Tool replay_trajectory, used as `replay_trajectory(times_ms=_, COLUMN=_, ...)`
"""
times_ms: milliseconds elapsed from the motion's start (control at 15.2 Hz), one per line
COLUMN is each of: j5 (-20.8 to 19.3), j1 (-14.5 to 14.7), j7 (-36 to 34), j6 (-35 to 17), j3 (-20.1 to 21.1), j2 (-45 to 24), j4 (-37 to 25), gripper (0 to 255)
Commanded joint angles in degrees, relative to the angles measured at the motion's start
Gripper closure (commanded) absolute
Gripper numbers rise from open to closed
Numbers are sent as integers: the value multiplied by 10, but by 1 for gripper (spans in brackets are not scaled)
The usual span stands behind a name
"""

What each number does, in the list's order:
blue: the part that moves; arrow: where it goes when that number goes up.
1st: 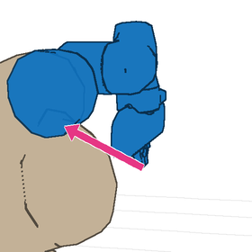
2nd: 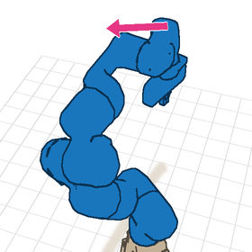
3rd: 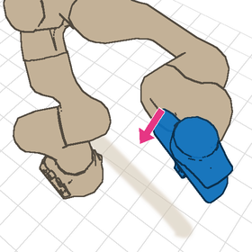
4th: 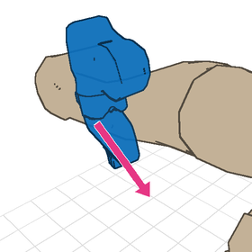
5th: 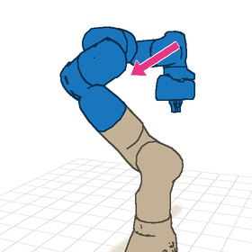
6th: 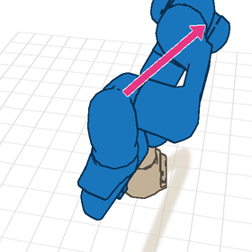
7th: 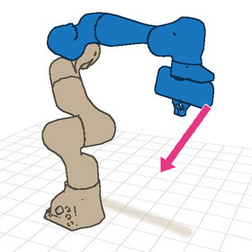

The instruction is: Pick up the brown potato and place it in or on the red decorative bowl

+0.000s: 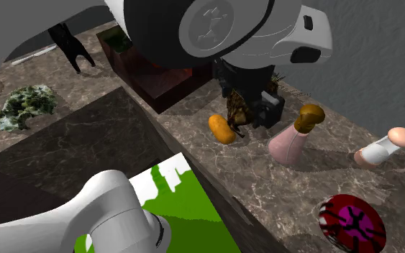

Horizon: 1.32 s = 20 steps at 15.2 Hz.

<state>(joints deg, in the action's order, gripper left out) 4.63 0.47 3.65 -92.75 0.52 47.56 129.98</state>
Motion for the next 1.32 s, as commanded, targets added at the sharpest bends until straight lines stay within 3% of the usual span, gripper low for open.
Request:
replay_trajectory(times_ms=0, j5=0, j1=0, j7=0, j6=0, j3=0, j2=0, j4=0, gripper=0)
replay_trajectory(times_ms=396, j5=-9, j1=-33, j7=-198, j6=-33, j3=164, j2=3, j4=42, gripper=0)
replay_trajectory(times_ms=792, j5=-29, j1=-89, j7=-405, j6=-46, j3=336, j2=-67, j4=25, gripper=0)
replay_trajectory(times_ms=1056, j5=-62, j1=-158, j7=-553, j6=-40, j3=466, j2=-152, j4=-16, gripper=0)
replay_trajectory(times_ms=1254, j5=-110, j1=-237, j7=-680, j6=-23, j3=586, j2=-242, j4=-61, gripper=0)
